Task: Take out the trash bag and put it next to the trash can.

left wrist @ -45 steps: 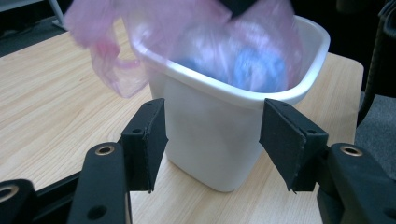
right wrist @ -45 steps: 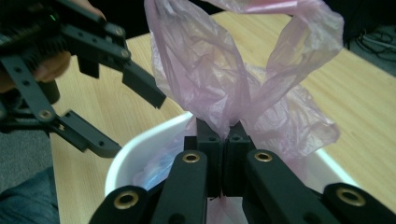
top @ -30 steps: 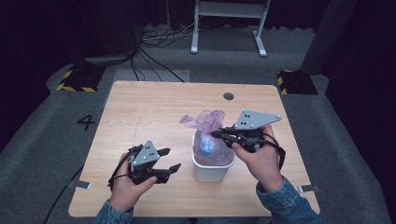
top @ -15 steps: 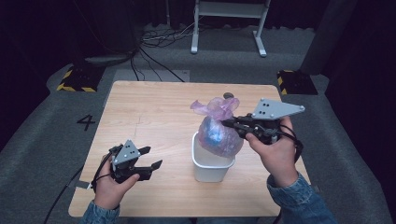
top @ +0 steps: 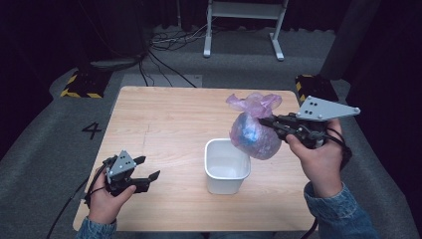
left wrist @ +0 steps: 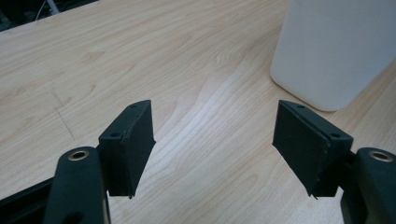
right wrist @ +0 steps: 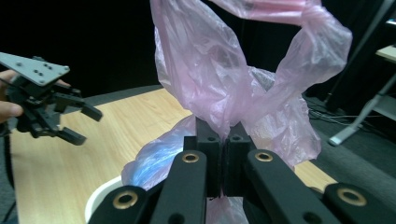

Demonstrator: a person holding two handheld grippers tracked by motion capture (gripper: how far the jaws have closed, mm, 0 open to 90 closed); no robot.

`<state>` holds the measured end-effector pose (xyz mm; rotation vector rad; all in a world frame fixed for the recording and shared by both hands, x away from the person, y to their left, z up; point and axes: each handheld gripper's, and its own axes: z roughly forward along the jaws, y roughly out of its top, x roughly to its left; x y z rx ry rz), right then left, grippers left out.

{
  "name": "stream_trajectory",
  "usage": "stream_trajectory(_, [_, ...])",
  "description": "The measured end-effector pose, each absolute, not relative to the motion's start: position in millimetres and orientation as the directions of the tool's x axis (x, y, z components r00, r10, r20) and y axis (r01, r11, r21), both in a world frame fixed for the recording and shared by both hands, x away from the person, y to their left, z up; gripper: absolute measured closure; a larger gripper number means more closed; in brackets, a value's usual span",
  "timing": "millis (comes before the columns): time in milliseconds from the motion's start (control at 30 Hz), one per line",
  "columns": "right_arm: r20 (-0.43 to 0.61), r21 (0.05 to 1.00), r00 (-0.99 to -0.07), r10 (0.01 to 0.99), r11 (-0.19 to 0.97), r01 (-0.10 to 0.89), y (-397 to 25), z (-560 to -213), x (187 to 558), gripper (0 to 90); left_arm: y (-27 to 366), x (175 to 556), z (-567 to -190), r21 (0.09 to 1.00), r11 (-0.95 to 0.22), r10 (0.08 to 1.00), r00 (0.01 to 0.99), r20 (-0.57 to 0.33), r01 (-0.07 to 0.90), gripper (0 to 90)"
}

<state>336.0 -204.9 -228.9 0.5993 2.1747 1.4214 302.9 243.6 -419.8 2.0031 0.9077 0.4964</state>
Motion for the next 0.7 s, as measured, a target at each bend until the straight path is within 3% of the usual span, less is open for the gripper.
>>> stream_trajectory(700, [-0.117,0.885,-0.705,0.699,0.396,0.245,-259.6,-274.3,367.3,88.7,266.9,299.2,-441.5,0.802,-0.355,0.805,0.593,0.001,0.48,25.5])
